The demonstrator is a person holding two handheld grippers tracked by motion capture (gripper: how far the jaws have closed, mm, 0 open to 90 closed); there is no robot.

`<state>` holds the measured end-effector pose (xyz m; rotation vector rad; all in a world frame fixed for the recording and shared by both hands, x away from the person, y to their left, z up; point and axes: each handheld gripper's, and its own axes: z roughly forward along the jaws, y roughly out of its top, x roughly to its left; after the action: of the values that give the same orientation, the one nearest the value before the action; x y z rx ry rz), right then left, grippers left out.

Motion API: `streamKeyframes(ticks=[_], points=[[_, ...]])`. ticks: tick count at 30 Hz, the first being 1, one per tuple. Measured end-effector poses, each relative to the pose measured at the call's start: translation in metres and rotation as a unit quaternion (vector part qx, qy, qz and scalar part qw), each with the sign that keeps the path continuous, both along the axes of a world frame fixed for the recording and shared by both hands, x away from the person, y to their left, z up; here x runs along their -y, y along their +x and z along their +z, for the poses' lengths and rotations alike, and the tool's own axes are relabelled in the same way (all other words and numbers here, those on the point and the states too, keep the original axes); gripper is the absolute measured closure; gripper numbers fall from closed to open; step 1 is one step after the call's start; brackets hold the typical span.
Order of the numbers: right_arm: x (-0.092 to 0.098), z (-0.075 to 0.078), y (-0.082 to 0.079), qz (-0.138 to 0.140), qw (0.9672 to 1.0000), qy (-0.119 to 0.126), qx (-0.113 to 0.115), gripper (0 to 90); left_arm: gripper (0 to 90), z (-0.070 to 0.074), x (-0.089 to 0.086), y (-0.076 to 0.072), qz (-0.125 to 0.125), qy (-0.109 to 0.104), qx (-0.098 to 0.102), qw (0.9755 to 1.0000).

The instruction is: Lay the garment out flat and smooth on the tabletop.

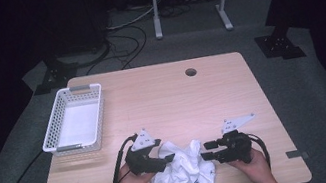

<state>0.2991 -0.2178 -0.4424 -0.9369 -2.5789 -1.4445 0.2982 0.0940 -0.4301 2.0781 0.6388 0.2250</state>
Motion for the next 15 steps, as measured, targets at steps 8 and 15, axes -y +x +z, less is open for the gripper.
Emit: streamKeyframes(ticks=[8,15], points=[[-0.004,0.002,0.024,-0.001,0.9999,0.003,-0.012,52.1,44.5,-0.003,0.000,0.004,-0.007,0.004,-0.005,1.0000],[-0.007,-0.003,0.039,0.003,0.9994,0.006,-0.034,53.3,55.1,-0.007,-0.002,0.007,-0.008,0.007,-0.012,0.9999]])
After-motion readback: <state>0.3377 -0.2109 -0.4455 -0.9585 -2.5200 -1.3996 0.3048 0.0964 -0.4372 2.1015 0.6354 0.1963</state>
